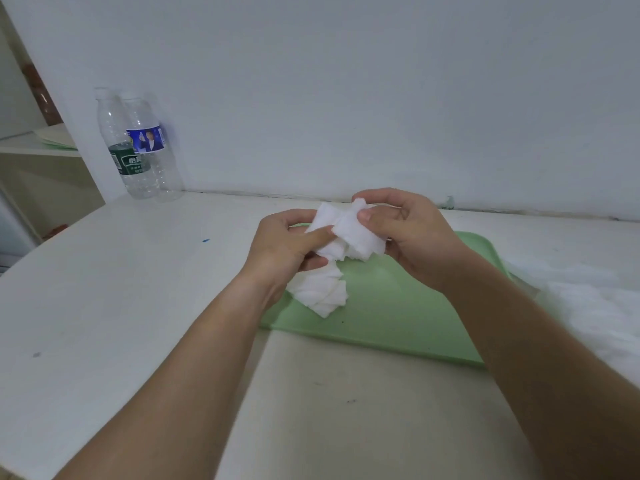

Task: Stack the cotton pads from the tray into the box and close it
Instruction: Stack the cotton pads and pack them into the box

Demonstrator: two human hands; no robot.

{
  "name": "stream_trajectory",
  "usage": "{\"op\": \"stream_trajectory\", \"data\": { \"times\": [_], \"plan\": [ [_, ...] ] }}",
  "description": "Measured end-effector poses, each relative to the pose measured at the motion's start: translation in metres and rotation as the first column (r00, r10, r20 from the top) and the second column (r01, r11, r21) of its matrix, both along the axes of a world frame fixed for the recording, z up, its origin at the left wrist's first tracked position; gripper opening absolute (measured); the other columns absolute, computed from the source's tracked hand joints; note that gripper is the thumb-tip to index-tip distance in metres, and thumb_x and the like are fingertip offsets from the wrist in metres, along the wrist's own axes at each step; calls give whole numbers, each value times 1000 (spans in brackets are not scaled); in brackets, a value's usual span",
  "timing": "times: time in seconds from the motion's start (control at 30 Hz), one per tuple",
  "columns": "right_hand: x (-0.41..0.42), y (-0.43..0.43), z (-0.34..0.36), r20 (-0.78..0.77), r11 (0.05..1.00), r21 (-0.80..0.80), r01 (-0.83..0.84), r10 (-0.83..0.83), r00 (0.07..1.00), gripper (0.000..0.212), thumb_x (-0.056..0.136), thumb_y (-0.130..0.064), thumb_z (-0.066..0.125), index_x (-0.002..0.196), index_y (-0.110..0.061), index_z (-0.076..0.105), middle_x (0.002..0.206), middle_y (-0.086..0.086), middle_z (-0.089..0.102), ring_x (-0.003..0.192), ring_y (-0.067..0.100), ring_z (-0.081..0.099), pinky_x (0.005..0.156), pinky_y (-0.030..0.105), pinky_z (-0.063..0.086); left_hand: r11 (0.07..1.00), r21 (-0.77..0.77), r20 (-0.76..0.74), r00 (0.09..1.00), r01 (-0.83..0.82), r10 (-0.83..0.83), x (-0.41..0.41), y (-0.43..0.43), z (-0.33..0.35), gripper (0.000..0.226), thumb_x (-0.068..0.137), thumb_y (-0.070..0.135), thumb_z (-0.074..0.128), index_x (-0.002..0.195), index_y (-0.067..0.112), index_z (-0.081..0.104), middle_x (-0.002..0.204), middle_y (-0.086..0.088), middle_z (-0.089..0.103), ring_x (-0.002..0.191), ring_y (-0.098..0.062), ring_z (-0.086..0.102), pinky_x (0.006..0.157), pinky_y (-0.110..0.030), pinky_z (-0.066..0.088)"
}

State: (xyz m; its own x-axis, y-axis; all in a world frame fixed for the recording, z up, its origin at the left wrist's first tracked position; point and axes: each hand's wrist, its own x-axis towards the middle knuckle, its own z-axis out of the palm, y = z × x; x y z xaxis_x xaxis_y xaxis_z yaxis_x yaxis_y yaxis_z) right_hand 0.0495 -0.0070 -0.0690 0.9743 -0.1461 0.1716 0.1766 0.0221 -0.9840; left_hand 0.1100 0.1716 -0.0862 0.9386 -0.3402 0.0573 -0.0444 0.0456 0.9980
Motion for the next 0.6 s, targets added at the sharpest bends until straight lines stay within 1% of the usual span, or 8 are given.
{"op": "stream_trajectory", "data": {
  "times": [0.07,0.13,0.23,0.33,0.4,0.5,0.57,0.6],
  "plan": [
    [0,-2,2,12,996,-50,67,-67,998,23,86,-7,74,108,-11,69,93,15,75,83,26,72,78,41,58,999,20,8,999,40,-40,-4,-2,1,21,86,10,77,105,17,72,76,1,77,68,-9,72,60,-20,57],
    [0,-3,2,16,986,-107,129,-129,992,28,81,-9,80,107,-11,69,92,18,75,85,32,73,83,46,57,996,16,8,996,85,-85,-7,-4,1,21,87,10,76,106,17,72,78,1,77,68,-10,73,60,-20,56],
    [-1,-3,2,10,968,-177,179,-180,984,34,75,-12,85,104,-12,68,89,18,75,82,33,73,81,44,58,990,-5,12,990,141,-141,-9,-5,0,21,92,19,73,112,13,73,85,-4,78,72,-12,73,64,-21,57],
    [-1,-2,1,-6,965,-180,189,-193,981,35,73,-13,87,102,-11,68,82,15,75,72,23,72,74,39,59,981,-34,11,981,192,-192,-10,-6,0,21,97,18,66,114,10,72,92,-8,78,79,-16,75,69,-23,58],
    [0,-2,0,-20,965,-171,197,-204,979,33,73,-15,87,101,-12,69,79,10,74,70,18,71,70,34,58,974,-58,2,976,219,-220,-11,-6,1,17,99,14,62,112,9,73,91,-7,78,78,-15,75,68,-22,59],
    [1,0,-3,-35,955,-191,227,-238,971,30,74,-20,87,98,-15,70,75,2,72,61,7,64,54,17,48,963,-89,-22,966,255,-258,-13,-8,2,19,101,10,56,104,12,75,90,-7,78,76,-17,75,68,-25,60],
    [2,1,-5,-21,943,-211,257,-267,963,29,74,-20,87,96,-14,70,73,0,70,55,3,60,49,12,43,959,-108,-49,963,260,-267,-14,-10,2,26,103,12,51,101,13,77,92,-9,78,81,-20,75,70,-29,61],
    [2,1,-6,-10,936,-226,271,-280,960,29,73,-20,88,95,-14,70,73,0,69,54,2,59,49,12,42,959,-120,-68,962,257,-266,-14,-11,3,30,105,17,48,100,13,77,94,-9,78,85,-22,75,71,-31,61]
  ]
}}
